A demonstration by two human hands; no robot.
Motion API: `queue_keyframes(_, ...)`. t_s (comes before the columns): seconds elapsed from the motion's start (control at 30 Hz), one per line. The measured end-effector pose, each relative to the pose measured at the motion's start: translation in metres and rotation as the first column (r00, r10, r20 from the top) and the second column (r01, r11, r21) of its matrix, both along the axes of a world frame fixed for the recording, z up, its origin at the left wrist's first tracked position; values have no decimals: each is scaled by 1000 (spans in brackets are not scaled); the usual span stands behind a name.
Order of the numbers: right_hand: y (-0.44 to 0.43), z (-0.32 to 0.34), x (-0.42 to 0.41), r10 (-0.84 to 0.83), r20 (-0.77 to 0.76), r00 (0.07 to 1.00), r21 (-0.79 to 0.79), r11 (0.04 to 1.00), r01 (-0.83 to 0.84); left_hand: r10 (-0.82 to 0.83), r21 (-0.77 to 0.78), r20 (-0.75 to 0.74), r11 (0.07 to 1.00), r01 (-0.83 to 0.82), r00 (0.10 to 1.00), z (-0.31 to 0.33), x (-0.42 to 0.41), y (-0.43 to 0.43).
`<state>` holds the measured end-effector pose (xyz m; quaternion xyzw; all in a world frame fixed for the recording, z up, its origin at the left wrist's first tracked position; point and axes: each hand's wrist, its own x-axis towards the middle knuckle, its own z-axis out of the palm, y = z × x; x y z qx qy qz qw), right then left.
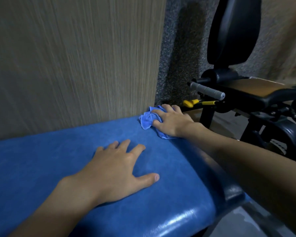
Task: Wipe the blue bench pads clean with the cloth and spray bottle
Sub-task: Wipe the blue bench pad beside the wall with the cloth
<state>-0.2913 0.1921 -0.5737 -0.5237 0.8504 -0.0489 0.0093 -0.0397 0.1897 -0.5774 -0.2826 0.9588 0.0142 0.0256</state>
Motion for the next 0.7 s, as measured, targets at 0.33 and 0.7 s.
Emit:
queue_keyframes(0.33,46,0,15,25,50,998,18,1000,-26,19,58,13,998,-20,1000,6,0,1)
queue_keyframes(0.7,199,-5,74,72,-106,992,4,997,-72,38,43,24,998,-39,999,14,14,9)
